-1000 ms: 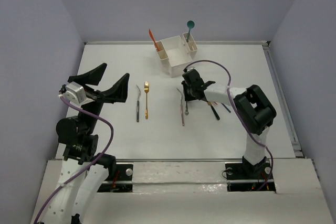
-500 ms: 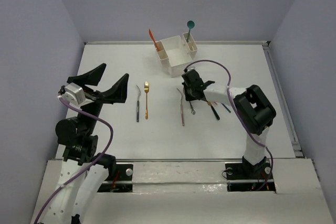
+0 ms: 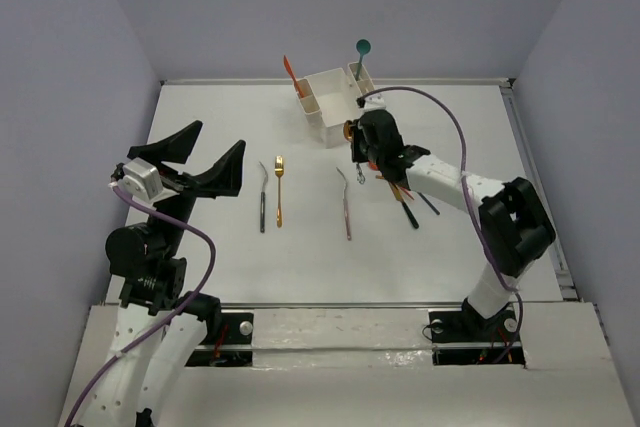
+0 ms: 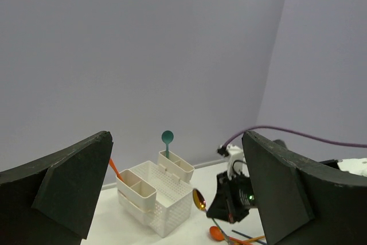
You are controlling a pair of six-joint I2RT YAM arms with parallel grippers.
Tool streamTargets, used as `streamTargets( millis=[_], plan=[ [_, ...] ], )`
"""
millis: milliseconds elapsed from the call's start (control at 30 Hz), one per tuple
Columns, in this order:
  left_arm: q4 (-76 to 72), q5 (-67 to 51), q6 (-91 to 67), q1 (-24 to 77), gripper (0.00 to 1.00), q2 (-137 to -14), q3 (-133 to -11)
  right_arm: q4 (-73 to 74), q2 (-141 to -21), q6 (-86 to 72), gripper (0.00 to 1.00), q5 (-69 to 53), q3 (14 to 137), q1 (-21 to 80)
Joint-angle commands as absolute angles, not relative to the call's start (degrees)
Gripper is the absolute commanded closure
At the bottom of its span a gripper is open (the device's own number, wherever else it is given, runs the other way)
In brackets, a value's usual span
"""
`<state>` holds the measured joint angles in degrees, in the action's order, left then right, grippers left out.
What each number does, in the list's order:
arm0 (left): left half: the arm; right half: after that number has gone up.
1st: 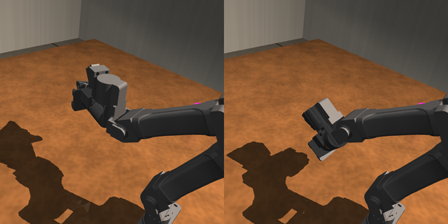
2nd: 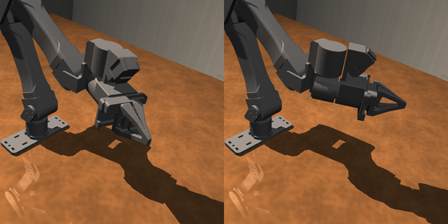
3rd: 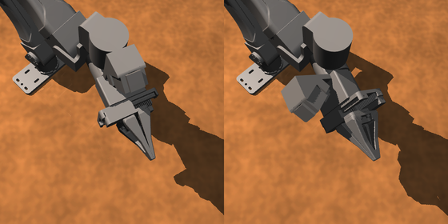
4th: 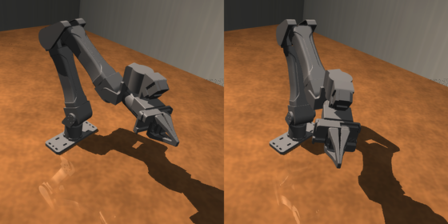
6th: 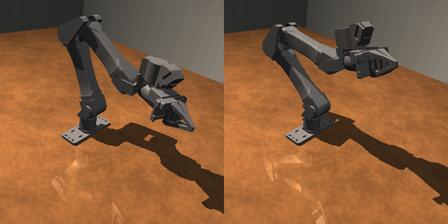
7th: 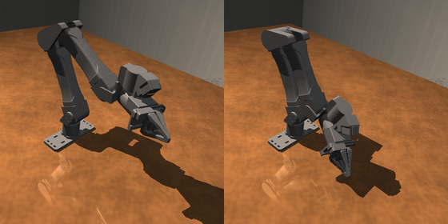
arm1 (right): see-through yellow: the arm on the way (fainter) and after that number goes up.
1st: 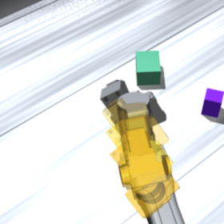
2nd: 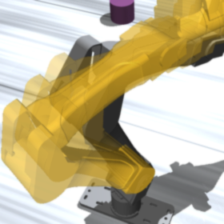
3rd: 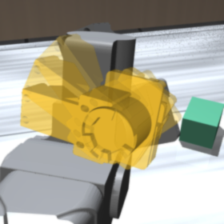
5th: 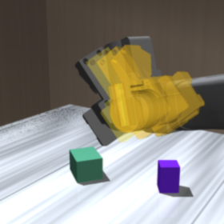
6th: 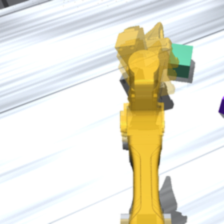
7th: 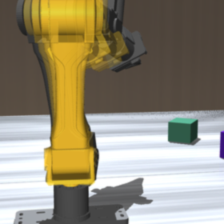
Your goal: Sort the eating utensils into containers
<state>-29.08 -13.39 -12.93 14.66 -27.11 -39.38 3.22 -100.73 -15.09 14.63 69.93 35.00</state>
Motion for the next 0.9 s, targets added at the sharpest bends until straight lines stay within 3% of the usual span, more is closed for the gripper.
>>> streamTargets(
  millis=[0, 233, 600, 867],
  plan=[
    [-32.2, -13.7, -12.8, 14.9, 0.01, -26.7, -41.0, -12.6, -97.4, -11.9, 1.00, 15.6, 73.6, 32.1],
    [-32.2, -13.5, -12.7, 14.9, 0.01, -27.0, -41.1, -36.8, -106.0, -11.3, 1.00, 12.0, 80.1, 25.1],
    [-32.2, -13.4, -12.2, 14.3, 0.01, -28.2, -41.5, -40.1, -130.5, -2.8, 1.00, 14.2, 114.2, 21.6],
    [-32.2, -13.6, -12.0, 13.8, 0.01, -30.0, -41.5, -39.6, -140.0, -2.8, 1.00, 11.7, 125.3, 20.5]
  ],
)
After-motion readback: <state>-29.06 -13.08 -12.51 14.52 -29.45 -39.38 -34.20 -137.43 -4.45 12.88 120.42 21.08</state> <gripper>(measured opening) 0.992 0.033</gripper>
